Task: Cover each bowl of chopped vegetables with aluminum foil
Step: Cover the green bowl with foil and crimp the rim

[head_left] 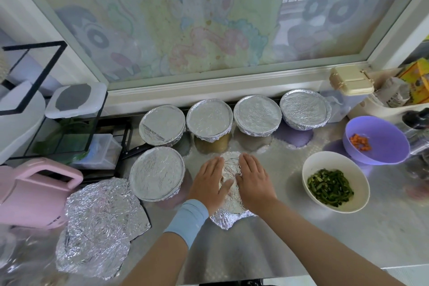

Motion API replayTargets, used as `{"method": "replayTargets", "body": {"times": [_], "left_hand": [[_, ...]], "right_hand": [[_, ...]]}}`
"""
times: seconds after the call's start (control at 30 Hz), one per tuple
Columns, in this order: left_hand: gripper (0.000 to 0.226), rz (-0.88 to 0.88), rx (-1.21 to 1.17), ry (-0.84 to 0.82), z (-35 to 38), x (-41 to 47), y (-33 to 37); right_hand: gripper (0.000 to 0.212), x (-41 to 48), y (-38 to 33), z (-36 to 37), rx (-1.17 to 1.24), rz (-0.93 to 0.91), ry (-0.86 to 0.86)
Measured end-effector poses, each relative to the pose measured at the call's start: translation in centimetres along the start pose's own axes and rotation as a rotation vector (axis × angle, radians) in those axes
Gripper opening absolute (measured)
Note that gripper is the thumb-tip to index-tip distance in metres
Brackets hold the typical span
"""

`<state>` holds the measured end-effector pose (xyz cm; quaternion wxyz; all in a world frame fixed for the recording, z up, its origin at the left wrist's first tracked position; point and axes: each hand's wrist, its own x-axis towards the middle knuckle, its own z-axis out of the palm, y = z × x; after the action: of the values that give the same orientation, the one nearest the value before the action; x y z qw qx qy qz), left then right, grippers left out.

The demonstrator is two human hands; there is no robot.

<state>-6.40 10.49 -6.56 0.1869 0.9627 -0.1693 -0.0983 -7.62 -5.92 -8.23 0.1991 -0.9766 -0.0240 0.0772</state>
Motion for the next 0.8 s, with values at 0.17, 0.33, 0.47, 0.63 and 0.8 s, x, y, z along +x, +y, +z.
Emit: {"method": "replayTargets", "body": {"times": [0.17,0.33,0.47,0.63,0.8], "left_hand": [[0.067,-0.103,-0.135,0.191,1.7,0.9,0.4],[0.057,-0.153,-0.171,0.200,2.0,1.1,0.1],[0.046,-0.216,-0.272,0.232,2.3,0.7,0.3],[0.032,-0.354,-0.438,0.265,1.8,0.9,0.2],[0.030,-0.432,-0.590,0.320,1.8,0.8,0.0]], "right_hand": [[0.058,-0.2,0.1,1.1,-0.005,0.008,0.138],[0.057,-0.2,0.2,1.2,0.009,0.022,0.156],[0.061,0.0,0.5,1.0,0.058,-0.002,0.122],[0.056,0.1,0.7,0.8,0.016,0.004,0.122],[0.055,0.1,0.6,0.6,-0.003,-0.031,0.107]]}}
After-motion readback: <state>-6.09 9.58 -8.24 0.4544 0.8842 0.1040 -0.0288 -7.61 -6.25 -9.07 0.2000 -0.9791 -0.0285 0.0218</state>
